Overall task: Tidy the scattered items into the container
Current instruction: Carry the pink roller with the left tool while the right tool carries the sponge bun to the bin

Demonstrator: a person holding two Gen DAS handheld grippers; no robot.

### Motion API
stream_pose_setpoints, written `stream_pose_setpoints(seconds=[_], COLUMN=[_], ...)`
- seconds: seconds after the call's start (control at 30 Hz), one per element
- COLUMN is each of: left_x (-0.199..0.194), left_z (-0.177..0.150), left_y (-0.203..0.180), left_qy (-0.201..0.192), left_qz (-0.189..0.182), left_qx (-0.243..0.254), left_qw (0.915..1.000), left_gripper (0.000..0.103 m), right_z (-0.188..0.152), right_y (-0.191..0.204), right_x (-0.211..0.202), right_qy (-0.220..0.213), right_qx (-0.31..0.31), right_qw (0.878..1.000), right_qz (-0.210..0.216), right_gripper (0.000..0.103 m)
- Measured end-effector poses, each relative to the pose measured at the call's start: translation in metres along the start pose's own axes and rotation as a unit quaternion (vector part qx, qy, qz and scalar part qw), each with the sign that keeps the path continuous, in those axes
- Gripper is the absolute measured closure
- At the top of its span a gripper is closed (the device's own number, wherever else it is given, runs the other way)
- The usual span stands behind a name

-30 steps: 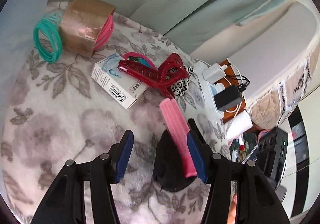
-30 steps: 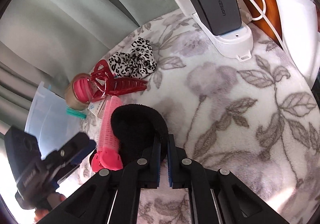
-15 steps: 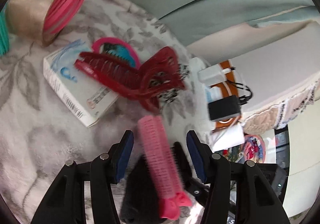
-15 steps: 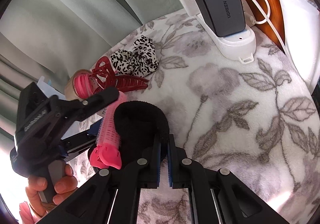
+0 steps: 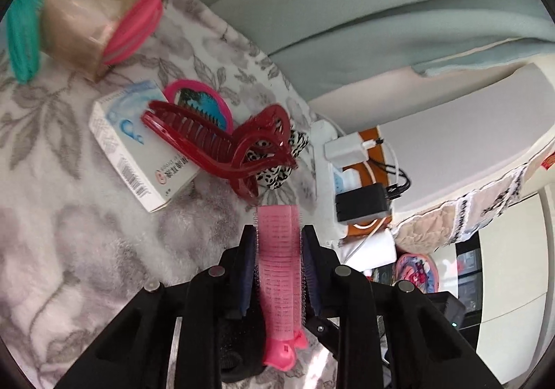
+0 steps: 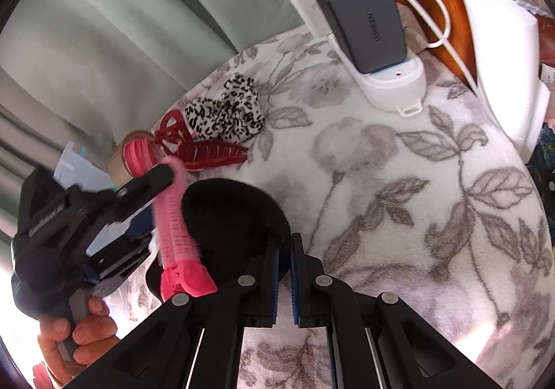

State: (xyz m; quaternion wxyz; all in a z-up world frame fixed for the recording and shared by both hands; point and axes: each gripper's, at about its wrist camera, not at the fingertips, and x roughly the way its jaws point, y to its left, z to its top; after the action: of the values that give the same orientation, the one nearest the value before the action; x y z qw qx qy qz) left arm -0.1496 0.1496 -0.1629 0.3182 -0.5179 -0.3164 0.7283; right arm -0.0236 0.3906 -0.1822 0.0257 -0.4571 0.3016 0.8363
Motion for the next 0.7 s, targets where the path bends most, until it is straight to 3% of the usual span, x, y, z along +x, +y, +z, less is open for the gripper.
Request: stream_pose_setpoints(seconds=[0.27,0.47,0.7], left_x=[-0.04,-0.077,-0.105], left_z=[-0.008,0.0,-0.005], left_y=[0.001,-0.002,-0.013], left_qy=[-0.056,-0.107,-0.124], left_qz=[-0.009,0.014,0.031], left_qx=[-0.013,0.012,0.032], left_qw=[0.9983,0.9941,0.9913], left_gripper=[0.078,0.078,0.078], right_z=[0.003,0.003,0.005], right_y=[-0.002,-0.026,-0.012], right_x=[-0.006,-0.016,-0.048], right_qy=[-0.016,-0.023,-0.053], right_qx=[0.008,0.041,0.037], right_qw=[0.999,0.997,0.996], right_qz=[-0.039,-0.069,-0.055], right_gripper=[0.097,0.097,0.097])
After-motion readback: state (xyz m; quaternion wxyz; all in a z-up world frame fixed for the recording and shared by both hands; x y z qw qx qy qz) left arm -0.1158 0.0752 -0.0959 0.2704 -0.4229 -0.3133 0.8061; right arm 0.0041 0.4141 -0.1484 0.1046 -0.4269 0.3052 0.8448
